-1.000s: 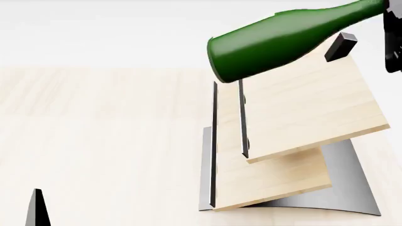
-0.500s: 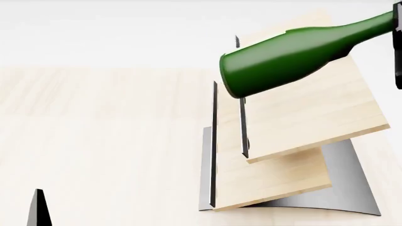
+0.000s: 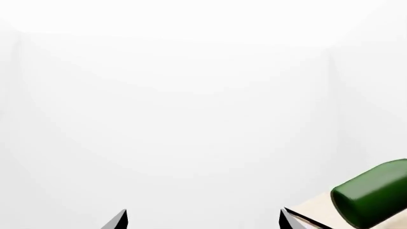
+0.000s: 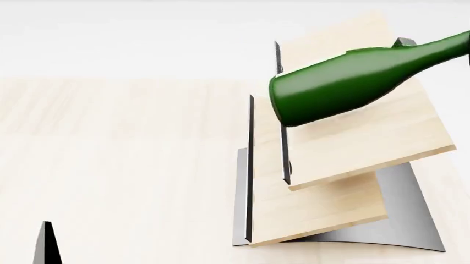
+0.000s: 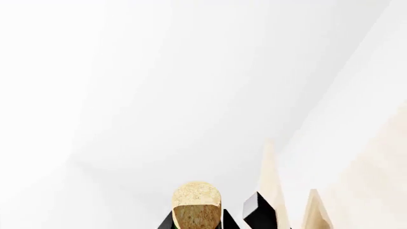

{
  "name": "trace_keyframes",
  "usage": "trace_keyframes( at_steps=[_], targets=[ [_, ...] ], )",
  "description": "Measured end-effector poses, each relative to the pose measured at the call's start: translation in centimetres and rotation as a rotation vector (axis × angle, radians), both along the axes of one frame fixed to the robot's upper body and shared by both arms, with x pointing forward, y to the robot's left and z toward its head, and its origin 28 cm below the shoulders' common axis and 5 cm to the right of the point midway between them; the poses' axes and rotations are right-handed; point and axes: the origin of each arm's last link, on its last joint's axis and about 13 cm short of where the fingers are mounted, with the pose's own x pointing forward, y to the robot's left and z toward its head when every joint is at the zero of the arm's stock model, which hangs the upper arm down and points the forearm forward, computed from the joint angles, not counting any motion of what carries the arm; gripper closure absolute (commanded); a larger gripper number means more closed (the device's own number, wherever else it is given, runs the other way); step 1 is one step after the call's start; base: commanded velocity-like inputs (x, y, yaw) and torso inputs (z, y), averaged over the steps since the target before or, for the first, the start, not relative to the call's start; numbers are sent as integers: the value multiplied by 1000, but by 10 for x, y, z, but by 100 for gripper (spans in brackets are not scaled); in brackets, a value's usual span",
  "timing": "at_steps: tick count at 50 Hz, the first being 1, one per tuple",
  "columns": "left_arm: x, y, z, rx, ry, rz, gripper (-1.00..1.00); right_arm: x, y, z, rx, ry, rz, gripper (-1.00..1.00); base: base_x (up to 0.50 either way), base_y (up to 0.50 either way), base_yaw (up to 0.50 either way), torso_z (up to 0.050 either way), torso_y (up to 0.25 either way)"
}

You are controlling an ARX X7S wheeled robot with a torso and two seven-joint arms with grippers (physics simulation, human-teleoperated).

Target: Put the wine bottle on the wine rack.

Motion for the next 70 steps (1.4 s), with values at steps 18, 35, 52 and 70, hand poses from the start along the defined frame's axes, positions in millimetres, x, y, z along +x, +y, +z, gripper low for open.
trace_keyframes(
  at_steps=[18,35,52,70],
  targets=[
    [0,0,-1,0,1,-1,-100,0,-2,-13,5,18,-5,100,0,0,0,1,1],
    [0,-1,-1,1,2,-2,-100,0,-4,-21,15,10,-9,100,0,0,0,0,0],
    [0,-1,-1,2,3,-2,-100,1,-5,-25,22,-2,-7,100,0,0,0,0,0],
    [1,-1,-2,3,5,-3,-100,2,-5,-34,5,20,0,-100,1,0,0,0,0]
  ],
)
